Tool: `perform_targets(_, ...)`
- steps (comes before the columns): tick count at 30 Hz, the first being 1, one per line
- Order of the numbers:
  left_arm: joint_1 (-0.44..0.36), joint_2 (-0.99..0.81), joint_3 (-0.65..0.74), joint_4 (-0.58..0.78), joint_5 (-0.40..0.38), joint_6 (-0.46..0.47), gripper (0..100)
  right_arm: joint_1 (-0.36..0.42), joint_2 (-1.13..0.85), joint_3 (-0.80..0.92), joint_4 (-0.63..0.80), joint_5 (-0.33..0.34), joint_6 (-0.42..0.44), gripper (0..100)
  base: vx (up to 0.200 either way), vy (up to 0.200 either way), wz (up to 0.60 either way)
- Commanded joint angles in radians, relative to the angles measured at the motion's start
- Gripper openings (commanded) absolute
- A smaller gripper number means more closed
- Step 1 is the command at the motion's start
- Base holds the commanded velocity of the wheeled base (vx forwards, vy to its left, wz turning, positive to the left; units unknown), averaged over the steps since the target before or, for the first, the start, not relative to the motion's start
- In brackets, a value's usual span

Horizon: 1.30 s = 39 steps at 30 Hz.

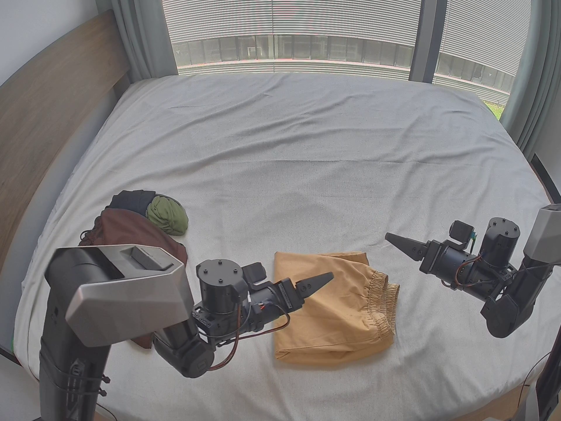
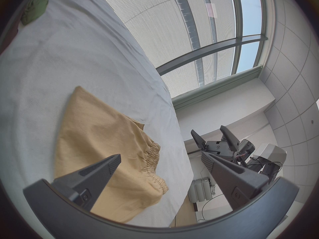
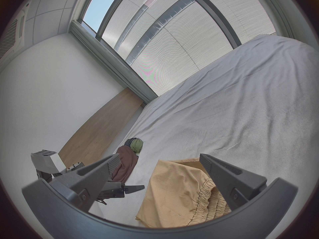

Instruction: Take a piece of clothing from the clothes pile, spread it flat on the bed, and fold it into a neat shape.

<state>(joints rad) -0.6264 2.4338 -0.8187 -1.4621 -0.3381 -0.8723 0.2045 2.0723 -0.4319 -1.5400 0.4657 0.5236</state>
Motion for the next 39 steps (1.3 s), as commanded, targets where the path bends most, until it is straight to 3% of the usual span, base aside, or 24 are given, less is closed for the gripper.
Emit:
perform_targets(1,0.066,-0.116,0.125,-0.035,-0.015,0.016,100,0.009,0.006,0.013,0.001,0.001,-0.002,100,0.000,0.000,0.00)
perform_targets(6,0.157,-0.234,0.268,-0.084,-0.062,0.049,100,0.030,0.006,0.028,0.001,0.001,-0.002,100,0.000,0.000,0.00)
perform_targets(13,0.329,-0.351,0.495,-0.086,-0.168,0.202,100,0.087,0.009,0.074,0.003,-0.006,-0.001,100,0.000,0.000,0.00)
perform_targets(18,0.372,-0.369,0.569,-0.086,-0.211,0.289,100,0.092,0.006,0.105,0.020,-0.007,-0.004,100,0.000,0.000,0.00)
perform_targets(25,0.404,-0.337,0.652,-0.086,-0.206,0.610,100,0.059,0.029,0.157,0.058,-0.009,-0.017,100,0.000,0.000,0.00)
perform_targets(27,0.424,-0.318,0.662,-0.086,-0.208,0.719,100,0.050,0.060,0.171,0.058,-0.009,-0.040,100,0.000,0.000,0.00)
perform_targets(28,0.424,-0.318,0.662,-0.086,-0.208,0.719,100,0.050,0.060,0.171,0.058,-0.009,-0.040,100,0.000,0.000,0.00)
perform_targets(29,0.441,-0.305,0.668,-0.086,-0.205,0.797,100,0.032,0.095,0.196,0.058,-0.012,-0.080,100,0.000,0.000,0.00)
perform_targets(32,0.441,-0.295,0.675,-0.086,-0.205,0.806,100,0.015,0.149,0.223,0.052,-0.022,-0.119,100,0.000,0.000,0.00)
perform_targets(39,0.439,-0.295,0.678,-0.087,-0.208,0.806,100,0.009,0.232,0.222,0.057,-0.090,-0.122,100,0.000,0.000,0.00)
